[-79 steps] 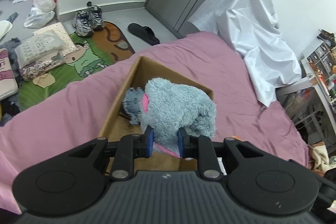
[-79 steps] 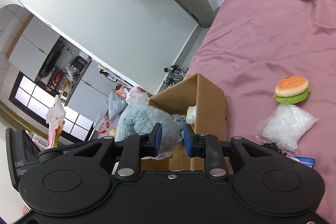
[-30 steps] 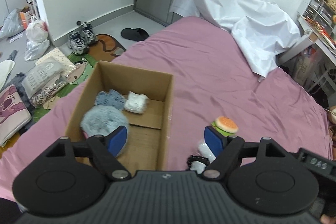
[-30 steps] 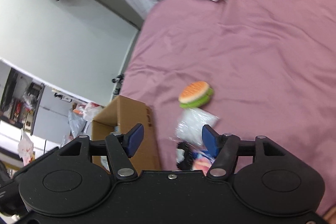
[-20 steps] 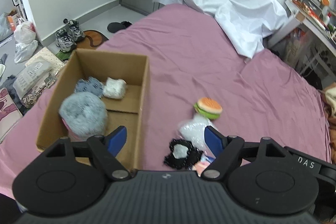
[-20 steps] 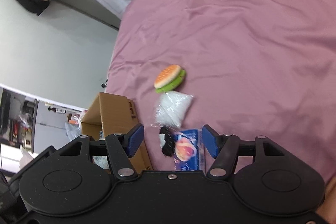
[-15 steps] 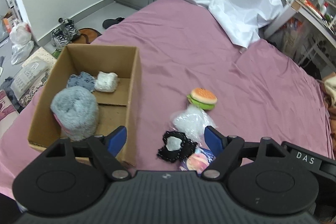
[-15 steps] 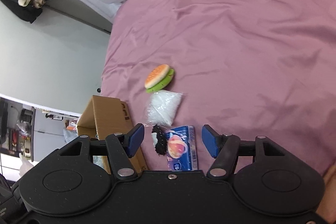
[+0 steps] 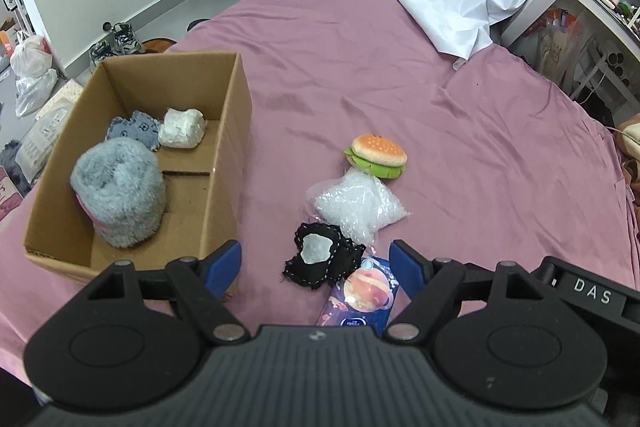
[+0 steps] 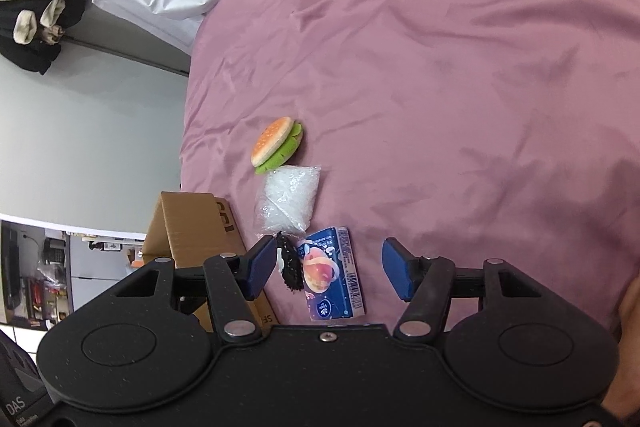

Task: Organize soft objects
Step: 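Move the left tool over the black item while the right tool moves over the blue packet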

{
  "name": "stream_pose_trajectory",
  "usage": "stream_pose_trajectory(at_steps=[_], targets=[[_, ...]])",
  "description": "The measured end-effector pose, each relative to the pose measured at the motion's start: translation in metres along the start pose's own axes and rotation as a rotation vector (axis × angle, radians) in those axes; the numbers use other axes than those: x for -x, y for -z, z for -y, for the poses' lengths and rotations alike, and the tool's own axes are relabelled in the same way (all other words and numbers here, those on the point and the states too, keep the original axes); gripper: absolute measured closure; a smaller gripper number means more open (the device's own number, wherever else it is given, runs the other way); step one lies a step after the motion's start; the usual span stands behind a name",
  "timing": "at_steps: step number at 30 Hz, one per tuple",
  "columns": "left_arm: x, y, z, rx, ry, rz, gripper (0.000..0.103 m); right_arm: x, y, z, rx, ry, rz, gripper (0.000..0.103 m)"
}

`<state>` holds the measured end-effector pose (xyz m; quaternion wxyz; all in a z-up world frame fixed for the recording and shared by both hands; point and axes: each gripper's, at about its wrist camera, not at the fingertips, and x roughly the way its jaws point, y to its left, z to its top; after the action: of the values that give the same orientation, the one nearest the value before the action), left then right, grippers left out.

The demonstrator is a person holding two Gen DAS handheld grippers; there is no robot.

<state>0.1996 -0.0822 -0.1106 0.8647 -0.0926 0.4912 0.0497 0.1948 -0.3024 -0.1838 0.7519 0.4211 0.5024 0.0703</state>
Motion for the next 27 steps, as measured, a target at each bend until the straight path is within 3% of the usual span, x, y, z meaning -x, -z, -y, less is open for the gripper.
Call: stream_pose_trajectory(at_steps=[11,22,27], targets=[[-0.013,0.005,0.004,-0.011,-0.025,-0.006,0.024,-0.019,0.001,0.005,-0.034,-0.01,-0.037,0.061],[-0.021,0.005,0.004,-0.006,-0.036,0.018,0.029,-0.043,-0.002,0.009,-0.043,-0.001,-0.072,0.061],[-0.027,0.003,0.0,0.018,-0.034,0.009,0.037,-0.053,-0.002,0.009,-0.049,0.002,-0.104,0.061]])
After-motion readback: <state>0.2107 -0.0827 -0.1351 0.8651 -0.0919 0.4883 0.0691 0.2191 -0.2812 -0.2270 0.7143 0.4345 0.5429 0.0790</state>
